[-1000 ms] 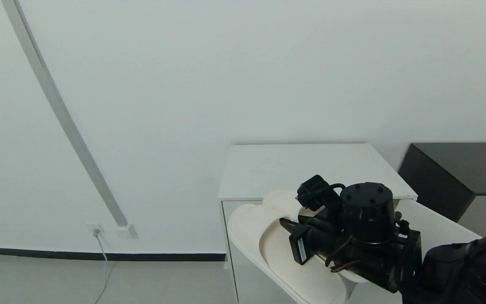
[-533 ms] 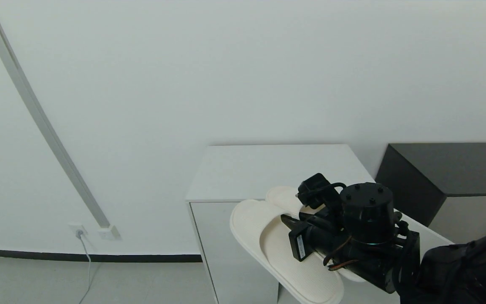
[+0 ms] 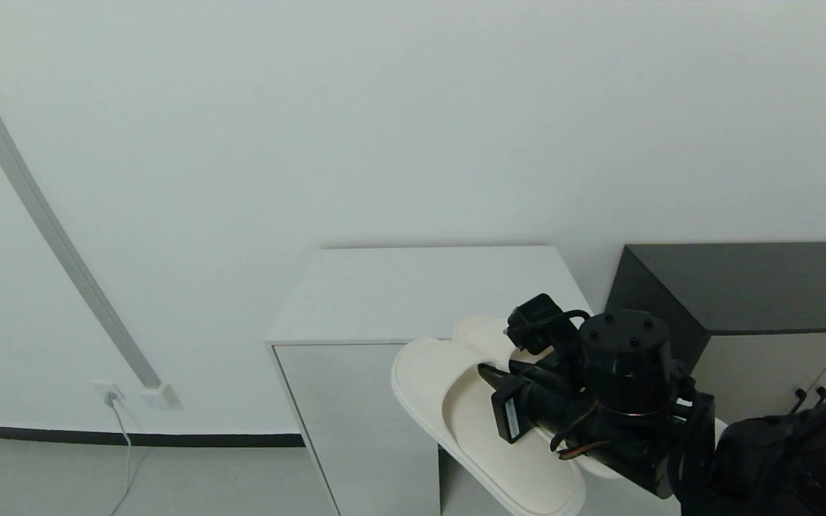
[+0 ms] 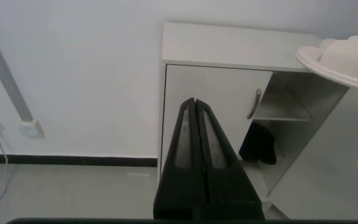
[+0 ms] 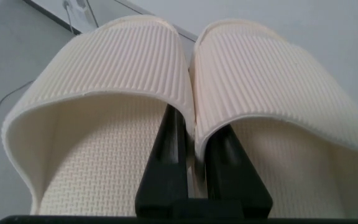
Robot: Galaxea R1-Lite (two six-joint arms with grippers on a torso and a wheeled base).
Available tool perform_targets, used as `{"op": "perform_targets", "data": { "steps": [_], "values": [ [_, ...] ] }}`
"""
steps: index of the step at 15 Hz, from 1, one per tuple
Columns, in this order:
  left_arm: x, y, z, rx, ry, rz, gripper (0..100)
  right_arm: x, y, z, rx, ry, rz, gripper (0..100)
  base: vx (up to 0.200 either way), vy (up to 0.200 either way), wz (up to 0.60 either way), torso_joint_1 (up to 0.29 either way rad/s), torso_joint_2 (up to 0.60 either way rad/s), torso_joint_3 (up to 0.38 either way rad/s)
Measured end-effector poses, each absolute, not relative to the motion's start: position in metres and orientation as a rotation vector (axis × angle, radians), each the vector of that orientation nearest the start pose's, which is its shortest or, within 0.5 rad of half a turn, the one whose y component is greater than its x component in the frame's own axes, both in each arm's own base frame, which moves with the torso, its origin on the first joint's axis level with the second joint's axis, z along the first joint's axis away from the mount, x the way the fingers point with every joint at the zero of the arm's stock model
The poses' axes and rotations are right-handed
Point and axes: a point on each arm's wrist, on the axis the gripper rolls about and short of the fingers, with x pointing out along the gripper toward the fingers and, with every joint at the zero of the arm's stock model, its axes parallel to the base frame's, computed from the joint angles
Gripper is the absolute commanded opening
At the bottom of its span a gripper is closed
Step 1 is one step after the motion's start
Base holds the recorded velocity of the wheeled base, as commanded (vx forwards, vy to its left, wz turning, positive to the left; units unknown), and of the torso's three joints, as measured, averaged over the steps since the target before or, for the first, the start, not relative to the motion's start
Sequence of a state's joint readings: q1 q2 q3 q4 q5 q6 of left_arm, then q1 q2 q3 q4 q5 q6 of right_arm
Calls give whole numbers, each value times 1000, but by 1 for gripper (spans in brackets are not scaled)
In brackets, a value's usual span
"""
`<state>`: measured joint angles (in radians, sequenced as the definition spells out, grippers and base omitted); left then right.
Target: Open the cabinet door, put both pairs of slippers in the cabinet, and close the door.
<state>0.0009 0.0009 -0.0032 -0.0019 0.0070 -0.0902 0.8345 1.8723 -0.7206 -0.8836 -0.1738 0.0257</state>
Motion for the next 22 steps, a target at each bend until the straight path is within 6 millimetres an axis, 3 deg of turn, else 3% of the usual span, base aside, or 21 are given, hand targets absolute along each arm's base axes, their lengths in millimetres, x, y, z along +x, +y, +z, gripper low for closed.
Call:
{"op": "perform_targets", "data": {
  "steps": [10, 22],
  "values": [
    [-23, 0, 77, -93, -6, 10, 0, 225, 236, 128, -83, 253, 611, 0, 0, 0, 0, -10, 19, 11],
    [-23, 0, 77, -94, -5, 11, 0, 215, 227, 115, -87, 218, 618, 0, 0, 0, 0, -163, 361, 198]
  ]
}}
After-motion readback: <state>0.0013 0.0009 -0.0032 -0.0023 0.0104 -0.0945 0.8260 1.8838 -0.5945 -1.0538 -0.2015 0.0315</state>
